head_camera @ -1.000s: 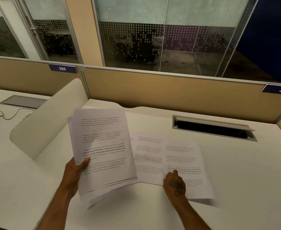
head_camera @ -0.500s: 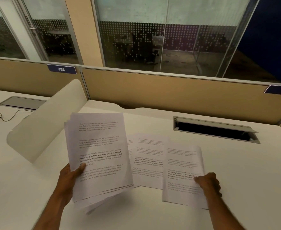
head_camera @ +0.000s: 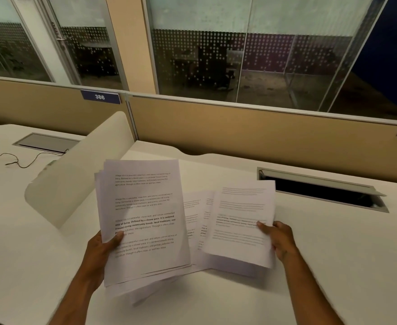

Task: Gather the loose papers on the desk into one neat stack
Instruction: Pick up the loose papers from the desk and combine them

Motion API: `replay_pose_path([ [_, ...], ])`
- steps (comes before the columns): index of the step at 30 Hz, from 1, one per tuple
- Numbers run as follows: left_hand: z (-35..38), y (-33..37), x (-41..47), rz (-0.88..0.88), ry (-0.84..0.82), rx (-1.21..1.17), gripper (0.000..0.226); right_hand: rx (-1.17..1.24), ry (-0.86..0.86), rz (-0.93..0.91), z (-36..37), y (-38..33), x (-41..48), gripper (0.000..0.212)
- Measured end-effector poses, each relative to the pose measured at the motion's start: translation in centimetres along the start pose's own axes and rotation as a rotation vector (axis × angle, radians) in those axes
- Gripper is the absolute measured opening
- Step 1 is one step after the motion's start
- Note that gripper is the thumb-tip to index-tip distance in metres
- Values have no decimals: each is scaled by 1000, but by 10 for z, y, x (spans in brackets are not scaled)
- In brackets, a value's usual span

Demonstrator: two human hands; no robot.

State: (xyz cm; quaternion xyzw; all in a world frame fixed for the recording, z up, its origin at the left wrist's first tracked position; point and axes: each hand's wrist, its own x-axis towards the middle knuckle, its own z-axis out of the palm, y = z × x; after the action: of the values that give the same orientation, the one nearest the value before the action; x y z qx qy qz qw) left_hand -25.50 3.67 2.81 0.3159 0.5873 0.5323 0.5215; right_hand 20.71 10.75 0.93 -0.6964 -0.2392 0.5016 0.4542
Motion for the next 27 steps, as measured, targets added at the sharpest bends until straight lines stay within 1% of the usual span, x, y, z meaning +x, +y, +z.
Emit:
replay_pose_path([
  [2, -3, -1, 2, -8, 1, -2, 24, -169, 61, 7, 24, 14, 4, 34],
  [5, -9, -1, 3, -13, 10, -6, 24, -508, 166, 2, 52, 32, 6, 51],
  [7, -13, -1, 5, -13, 15, -8, 26, -703, 239, 16, 66, 38, 0, 56],
  [9, -16, 0, 6, -10, 15, -14, 28, -837, 294, 34, 76, 38, -5, 59],
  [10, -17, 1, 7, -9, 14, -17, 28, -856, 295, 40, 80, 37, -7, 60],
  [12, -18, 1, 8, -11, 13, -26, 29, -811, 267, 91, 83, 35, -4, 59],
  [16, -19, 0, 9, -14, 0, -42, 30, -645, 199, 220, 74, 31, 9, 44],
  [18, -18, 0, 10, -11, -4, -46, 29, -606, 169, 204, 68, 27, 12, 36],
  [21, -17, 1, 11, -9, -14, -49, 29, -555, 113, 6, 61, 6, 6, 31],
  [24, -15, 5, 14, 2, -23, -49, 28, -428, 23, -222, 47, -34, -14, 36],
  [26, -13, 9, 15, 11, -28, -43, 28, -270, -90, -329, 35, -67, -33, 26],
  [27, -11, 11, 15, 15, -30, -42, 28, -169, -157, -348, 29, -83, -43, 23],
])
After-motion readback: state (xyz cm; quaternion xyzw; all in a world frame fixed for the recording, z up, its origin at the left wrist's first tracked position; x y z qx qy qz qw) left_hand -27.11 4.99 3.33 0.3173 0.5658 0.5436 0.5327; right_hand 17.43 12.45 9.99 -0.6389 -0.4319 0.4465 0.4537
